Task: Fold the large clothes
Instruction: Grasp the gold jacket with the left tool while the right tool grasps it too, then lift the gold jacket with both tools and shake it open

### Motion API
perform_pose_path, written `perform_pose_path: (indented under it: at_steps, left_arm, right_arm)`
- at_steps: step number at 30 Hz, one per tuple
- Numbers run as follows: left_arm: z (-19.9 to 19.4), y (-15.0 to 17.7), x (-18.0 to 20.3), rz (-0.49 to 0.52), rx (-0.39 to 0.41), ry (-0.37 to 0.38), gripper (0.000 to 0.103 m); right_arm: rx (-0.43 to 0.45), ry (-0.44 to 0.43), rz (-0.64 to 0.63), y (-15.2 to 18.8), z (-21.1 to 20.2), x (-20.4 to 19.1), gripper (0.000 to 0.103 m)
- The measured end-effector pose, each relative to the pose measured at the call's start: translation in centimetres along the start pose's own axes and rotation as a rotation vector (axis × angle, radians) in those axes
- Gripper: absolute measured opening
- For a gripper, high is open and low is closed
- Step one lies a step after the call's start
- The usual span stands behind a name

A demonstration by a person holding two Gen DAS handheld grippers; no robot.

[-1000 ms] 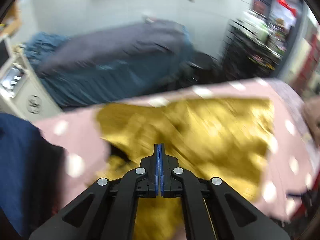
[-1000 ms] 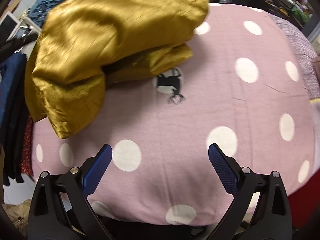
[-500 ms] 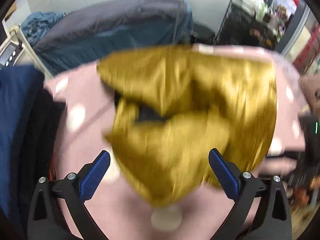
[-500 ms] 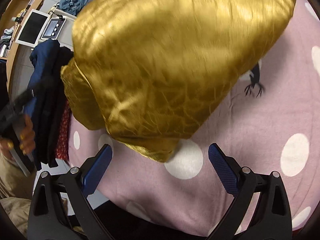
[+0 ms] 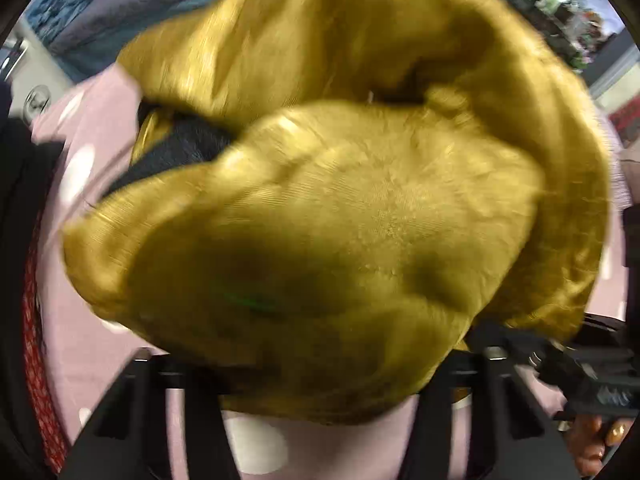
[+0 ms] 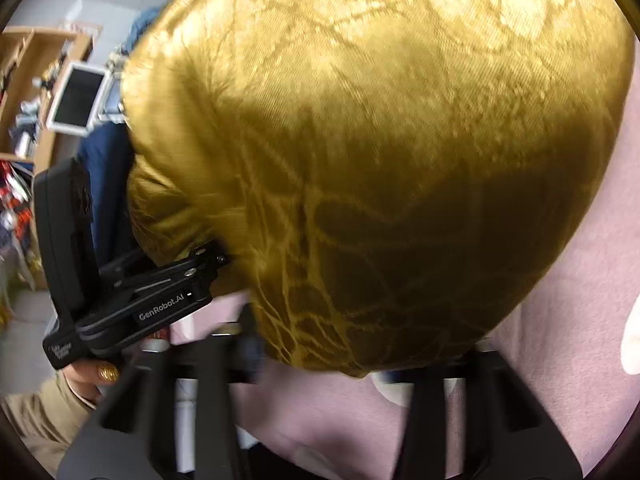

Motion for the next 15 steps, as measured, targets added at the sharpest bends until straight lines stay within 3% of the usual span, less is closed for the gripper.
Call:
perform_pose_path:
  at_steps: [2, 5, 7, 11, 15]
  left_arm:
    - [-1.9, -0.9, 1.2, 0.067, 0.025, 0.007, 0.028]
    - [-7.0, -1.9, 4.0, 0.196, 0.137, 0.038, 0.017]
    - [-11.6, -2.4, 6.4, 0.277, 0.245, 0.068, 0.014]
    - [-20.1, -2.7, 11.0, 0.422, 0.439, 0.080, 0.010]
    - [-31.0, -1.8, 14.9, 0.488, 0.642, 0.170, 0.010]
  right_arm:
    - [0.076, -0.015, -0.002, -1.2, -2.8, -0.8, 0.015]
    - [0.196, -0.067, -0.031, -2.5, -8.7, -2.9, 0.012]
    - [0.283, -0.119, -0.067, -2.8, -13.9, -5.3, 0.011]
    - [0.467, -0.095, -0.295, -2.1, -25.6, -12.1, 0.010]
    - [0.626, -0.225, -0.405, -1.1, -35.5, -18.4, 0.009]
Point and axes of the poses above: each gripper's, at about its wrist camera, not at the fingertips, and z roughly the way its jaws point, x to its right, y to its underside, the point moved 9 cm from there along z, roughly the way its jaws point, and after that the axes turned 4 degrees about z, right-handed, at the moved point
